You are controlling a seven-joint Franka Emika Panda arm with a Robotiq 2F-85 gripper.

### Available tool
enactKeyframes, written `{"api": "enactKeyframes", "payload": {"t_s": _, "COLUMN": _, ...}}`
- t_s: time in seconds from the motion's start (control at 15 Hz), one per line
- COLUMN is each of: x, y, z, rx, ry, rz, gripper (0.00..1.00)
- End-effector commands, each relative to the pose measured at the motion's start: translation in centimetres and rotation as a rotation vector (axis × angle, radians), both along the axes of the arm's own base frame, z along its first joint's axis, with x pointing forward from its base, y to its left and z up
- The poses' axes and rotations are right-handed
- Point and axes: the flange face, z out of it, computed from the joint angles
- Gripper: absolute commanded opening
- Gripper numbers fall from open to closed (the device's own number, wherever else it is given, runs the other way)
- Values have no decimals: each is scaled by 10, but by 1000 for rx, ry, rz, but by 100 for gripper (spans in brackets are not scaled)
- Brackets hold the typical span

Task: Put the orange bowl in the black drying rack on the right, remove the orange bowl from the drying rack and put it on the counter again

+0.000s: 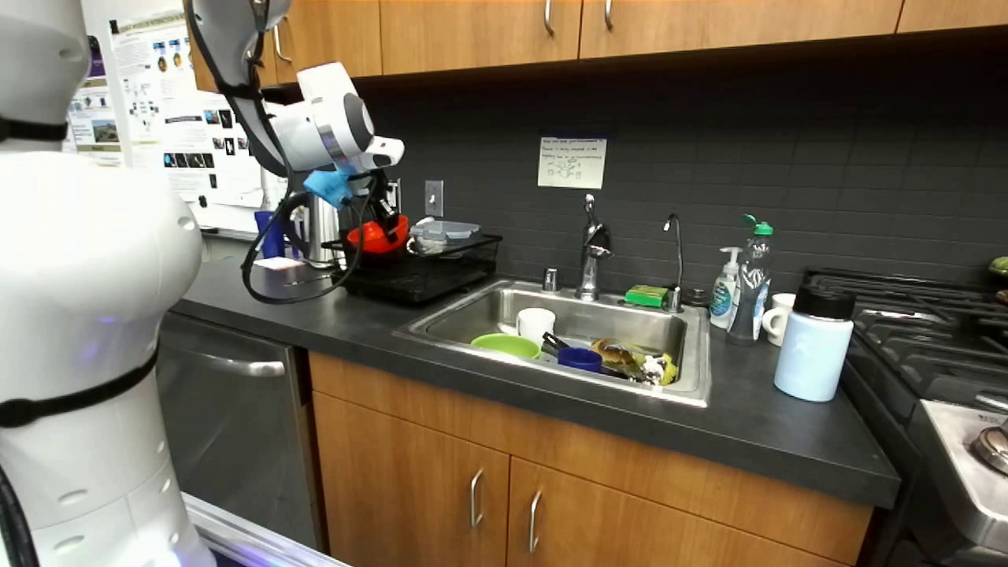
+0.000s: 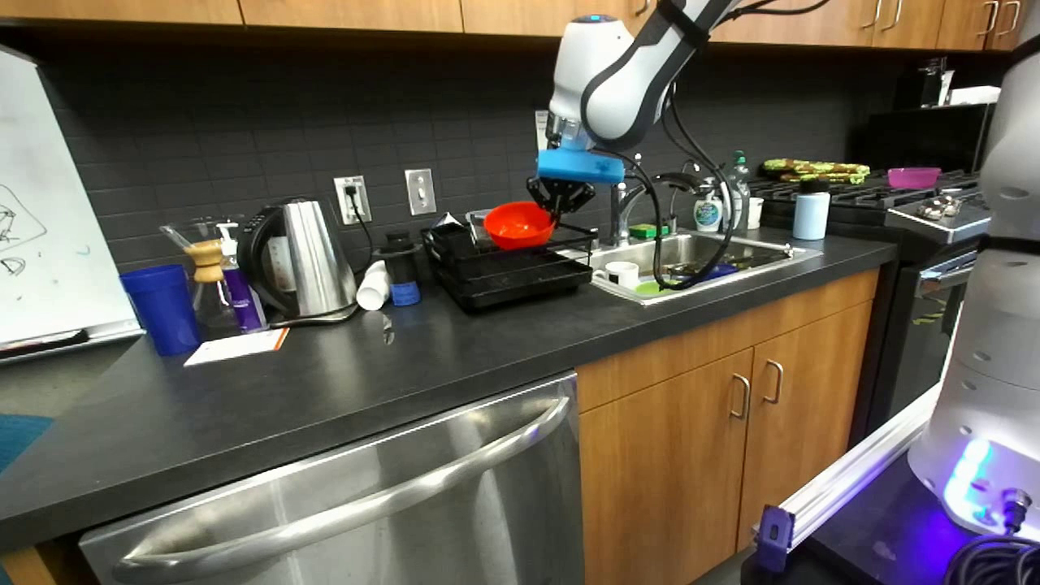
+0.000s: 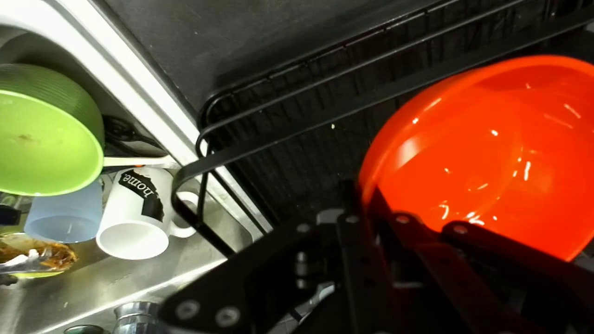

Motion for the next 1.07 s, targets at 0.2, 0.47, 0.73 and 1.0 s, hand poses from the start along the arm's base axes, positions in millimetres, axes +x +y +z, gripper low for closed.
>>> {"api": "enactKeyframes", "payload": {"t_s": 0.2, "x": 27, "y": 0, "z": -10, "rx": -17, "ry": -10, "rz": -25, "gripper": 1}}
{"api": "enactKeyframes", "payload": {"t_s": 0.47, "x": 44, "y": -3, "z": -15, "rx": 8, "ry": -15, "rz": -68, "gripper": 1}}
{"api": "enactKeyframes", "payload": {"t_s": 0.73, "x": 59, "y": -6, "z": -13, "rx": 35, "ry": -26, "rz": -130, "gripper": 1}}
{"api": "enactKeyframes", "payload": {"t_s": 1.0, "x": 65, "y": -13, "z": -25, "rx": 67, "ry": 14, "rz": -273, "gripper": 1}}
